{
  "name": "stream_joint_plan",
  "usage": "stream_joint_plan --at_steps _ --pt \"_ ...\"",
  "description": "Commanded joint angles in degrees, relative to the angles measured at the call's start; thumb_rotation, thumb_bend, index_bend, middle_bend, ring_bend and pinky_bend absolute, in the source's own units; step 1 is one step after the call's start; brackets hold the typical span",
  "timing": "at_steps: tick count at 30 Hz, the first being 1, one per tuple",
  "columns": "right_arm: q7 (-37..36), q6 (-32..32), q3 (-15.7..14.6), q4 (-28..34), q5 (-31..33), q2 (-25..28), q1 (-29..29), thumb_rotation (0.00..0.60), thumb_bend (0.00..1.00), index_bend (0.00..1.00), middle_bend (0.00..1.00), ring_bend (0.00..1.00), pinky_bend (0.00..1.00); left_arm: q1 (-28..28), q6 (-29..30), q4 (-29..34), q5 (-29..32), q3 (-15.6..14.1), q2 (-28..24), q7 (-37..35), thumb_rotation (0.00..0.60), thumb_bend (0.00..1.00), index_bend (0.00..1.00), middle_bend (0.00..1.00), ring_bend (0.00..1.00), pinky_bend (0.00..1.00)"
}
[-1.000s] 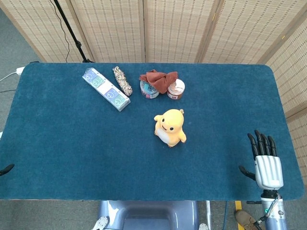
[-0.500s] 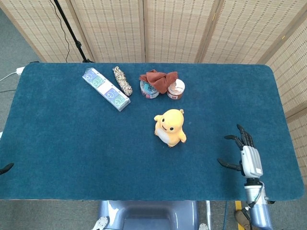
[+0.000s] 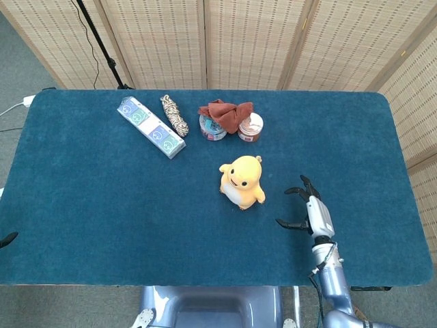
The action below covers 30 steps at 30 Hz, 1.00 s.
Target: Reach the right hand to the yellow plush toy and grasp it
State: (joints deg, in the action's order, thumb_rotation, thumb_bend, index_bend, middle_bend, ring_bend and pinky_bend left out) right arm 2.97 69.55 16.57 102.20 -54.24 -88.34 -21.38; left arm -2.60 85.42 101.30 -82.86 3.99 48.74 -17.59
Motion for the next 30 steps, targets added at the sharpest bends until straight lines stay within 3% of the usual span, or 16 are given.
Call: stream_joint_plan --at_steps 1,12,30 --pt "1.9 -2.6 3.6 0.6 7.2 -2.9 -3.0 0.6 0.0 0.33 0.0 0.0 0.0 0.0 0.0 0.0 0.1 0.0 -0.1 -0.1 0.6 0.07 0.0 0.0 0.0 0.0" --pt "7.1 -4.2 6.4 -0.2 18.9 -5.4 -7.4 0.6 0.0 0.32 0.0 0.0 0.0 0.2 0.0 -0.7 0.3 0.2 -0.5 -2.1 0.6 0.07 0.0 0.0 0.0 0.0" --pt "12.3 -3.3 10.8 -0.1 32.8 -6.1 -14.0 0.6 0.0 0.45 0.0 0.0 0.0 0.3 -0.3 -1.5 0.5 0.4 -1.0 -4.5 0.6 0.07 0.0 0.0 0.0 0.0"
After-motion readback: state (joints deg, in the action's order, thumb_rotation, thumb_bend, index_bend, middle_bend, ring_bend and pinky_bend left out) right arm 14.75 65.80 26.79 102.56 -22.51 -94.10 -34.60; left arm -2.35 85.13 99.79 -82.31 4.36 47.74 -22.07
